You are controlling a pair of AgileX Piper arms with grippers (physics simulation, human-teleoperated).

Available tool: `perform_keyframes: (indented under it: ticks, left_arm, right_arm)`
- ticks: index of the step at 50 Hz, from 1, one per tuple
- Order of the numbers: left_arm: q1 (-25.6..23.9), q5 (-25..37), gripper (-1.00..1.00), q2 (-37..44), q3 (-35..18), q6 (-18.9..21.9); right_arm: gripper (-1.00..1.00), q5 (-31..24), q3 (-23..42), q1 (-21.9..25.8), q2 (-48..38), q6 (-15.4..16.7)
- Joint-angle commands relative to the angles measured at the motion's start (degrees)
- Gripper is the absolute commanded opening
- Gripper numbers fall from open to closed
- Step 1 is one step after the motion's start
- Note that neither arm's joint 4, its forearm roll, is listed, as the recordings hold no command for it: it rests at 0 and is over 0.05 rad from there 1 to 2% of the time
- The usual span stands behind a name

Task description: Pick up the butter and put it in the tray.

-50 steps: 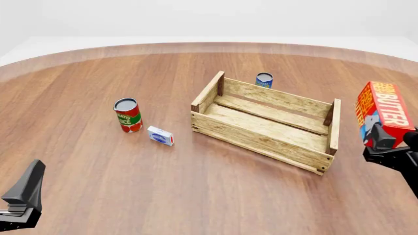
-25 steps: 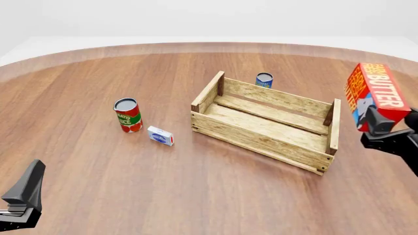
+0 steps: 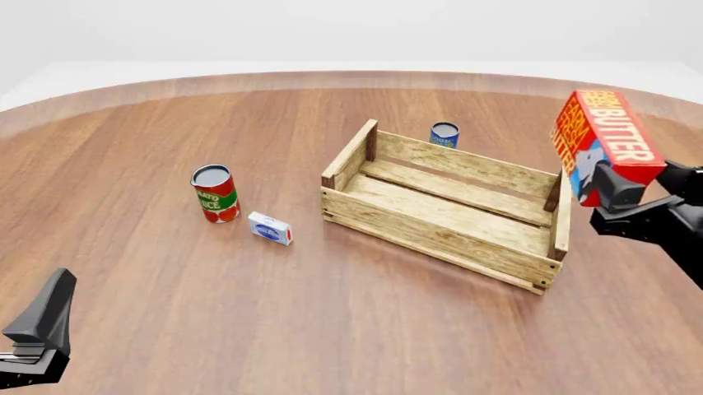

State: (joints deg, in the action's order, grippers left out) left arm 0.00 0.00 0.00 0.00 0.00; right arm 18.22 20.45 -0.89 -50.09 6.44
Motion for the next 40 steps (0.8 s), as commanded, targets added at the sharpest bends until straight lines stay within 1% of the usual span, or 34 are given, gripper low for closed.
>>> perform_keyframes:
  ticks: [1, 18, 27, 40]
  left_arm:
    - [0.0, 0.0, 1.0, 0.0, 0.0, 0.0]
    - [0.0, 0.0, 1.0, 0.0, 0.0, 0.0]
    - [0.0, 0.0, 1.0, 0.0, 0.0, 0.0]
    - [0.0, 0.0, 1.0, 0.0, 0.0, 0.0]
  right_arm:
    - [-1.0, -0.07, 2.71, 2.55, -1.47, -0.76]
    - [-1.0, 3.21, 4.88, 5.67, -8.48, -0.95]
    - [-1.0, 3.6, 7.01, 7.1, -11.1, -0.77]
    - [-1.0, 4.95, 7.87, 9.21, -14.11, -0.55]
